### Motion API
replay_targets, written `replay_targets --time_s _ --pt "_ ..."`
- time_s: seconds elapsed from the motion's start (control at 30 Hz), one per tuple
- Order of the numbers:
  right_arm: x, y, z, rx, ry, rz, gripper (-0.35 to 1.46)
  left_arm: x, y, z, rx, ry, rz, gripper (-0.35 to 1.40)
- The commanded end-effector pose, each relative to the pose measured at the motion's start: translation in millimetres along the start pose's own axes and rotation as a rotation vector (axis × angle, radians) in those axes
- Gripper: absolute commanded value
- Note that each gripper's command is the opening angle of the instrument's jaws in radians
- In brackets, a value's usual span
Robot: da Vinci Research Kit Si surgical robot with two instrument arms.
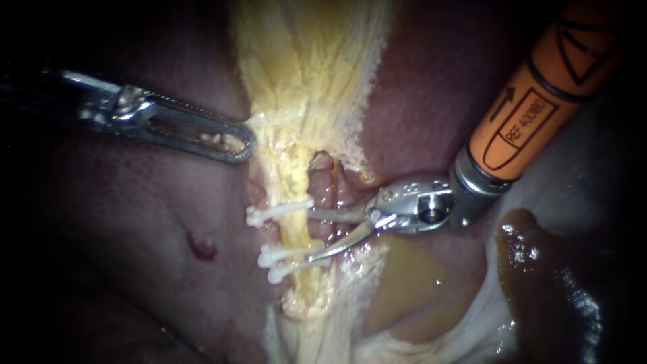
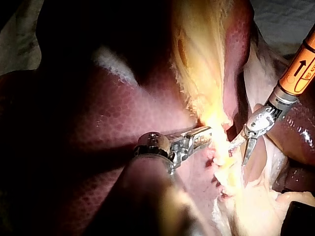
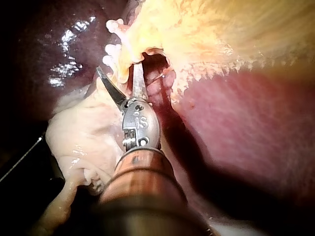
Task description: Go to the cutting position left tube
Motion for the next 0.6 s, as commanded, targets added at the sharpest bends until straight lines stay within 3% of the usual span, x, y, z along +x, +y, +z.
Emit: replay_targets --time_s 0.03,0.23,0.6 --pt "0.3 -0.2 0.2 0.008 0.0 -0.005 1.44 0.0 0.0 0.1 0.002 0.001 0.0 -0.35" --pt "1.4 -0.3 1.6 0.038 0.022 -0.018 1.44 0.0 0.0 0.1 0.002 0.001 0.0 -0.35" --pt "2.2 0.5 5.2 0.023 0.036 -0.022 1.4 -0.1 -0.1 0.6 0.005 0.003 0.0 -0.35"
